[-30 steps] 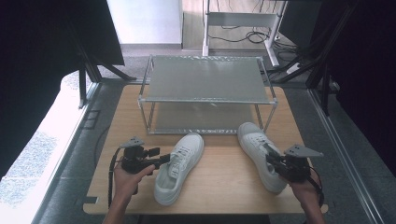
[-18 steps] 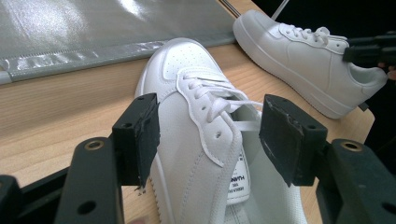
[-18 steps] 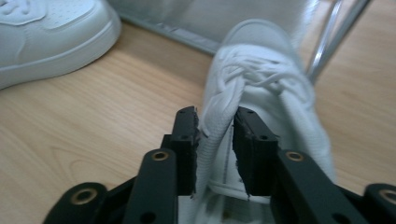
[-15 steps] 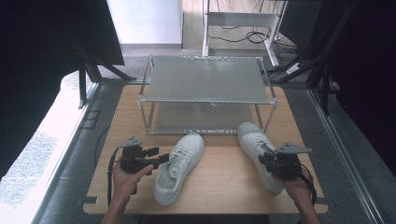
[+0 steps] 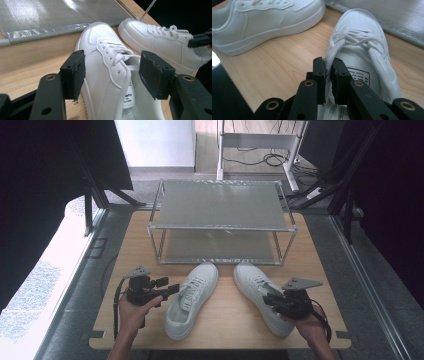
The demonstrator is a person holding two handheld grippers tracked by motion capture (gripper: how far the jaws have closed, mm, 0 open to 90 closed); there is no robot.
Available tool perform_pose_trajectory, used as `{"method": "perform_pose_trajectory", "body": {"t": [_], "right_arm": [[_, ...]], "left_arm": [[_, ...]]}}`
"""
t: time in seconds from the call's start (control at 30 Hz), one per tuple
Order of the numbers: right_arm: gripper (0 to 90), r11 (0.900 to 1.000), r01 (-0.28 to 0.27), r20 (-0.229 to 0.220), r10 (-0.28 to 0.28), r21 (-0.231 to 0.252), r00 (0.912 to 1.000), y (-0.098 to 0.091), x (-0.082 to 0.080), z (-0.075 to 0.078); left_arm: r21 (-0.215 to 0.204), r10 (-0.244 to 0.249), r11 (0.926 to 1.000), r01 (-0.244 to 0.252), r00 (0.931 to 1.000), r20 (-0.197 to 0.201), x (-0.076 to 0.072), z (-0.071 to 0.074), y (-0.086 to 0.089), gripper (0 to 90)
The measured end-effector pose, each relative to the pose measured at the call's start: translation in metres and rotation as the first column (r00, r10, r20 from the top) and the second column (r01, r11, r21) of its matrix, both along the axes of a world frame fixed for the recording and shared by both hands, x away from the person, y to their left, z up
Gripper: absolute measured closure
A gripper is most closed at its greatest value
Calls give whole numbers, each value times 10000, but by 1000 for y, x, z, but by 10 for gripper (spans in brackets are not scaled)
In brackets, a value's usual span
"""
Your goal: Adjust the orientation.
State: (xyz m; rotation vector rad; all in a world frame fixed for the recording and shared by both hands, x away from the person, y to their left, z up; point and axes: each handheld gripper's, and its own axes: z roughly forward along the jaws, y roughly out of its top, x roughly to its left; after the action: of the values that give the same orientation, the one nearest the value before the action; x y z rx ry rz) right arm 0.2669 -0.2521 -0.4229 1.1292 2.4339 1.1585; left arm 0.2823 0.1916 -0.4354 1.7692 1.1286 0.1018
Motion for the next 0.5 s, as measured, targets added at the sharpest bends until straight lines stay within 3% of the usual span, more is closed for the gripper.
{"method": "perform_pose_trajectory", "body": {"t": [0.13, 0.27, 0.4, 0.5], "right_arm": [[800, 9994, -321, -19, 321, -97, 9995, 10, -4, 0], [696, 9989, -478, 109, 478, -5, 9988, 8, -3, -1], [600, 9966, -412, 440, 382, 712, 9983, 1, -3, 6], [573, 9941, -273, 975, 170, 1046, 9951, -8, -5, 15]], "left_arm": [[-23, -3, 10000, 3, 10000, 15, 0, 0, 1, 379], [5, -50, 10000, 50, 10000, 2, 0, 0, -1, 379], [6, -55, 10000, 55, 10000, 11, 0, 0, -2, 380], [17, -33, 10000, 33, 10000, 53, 0, -1, -3, 387]]}}
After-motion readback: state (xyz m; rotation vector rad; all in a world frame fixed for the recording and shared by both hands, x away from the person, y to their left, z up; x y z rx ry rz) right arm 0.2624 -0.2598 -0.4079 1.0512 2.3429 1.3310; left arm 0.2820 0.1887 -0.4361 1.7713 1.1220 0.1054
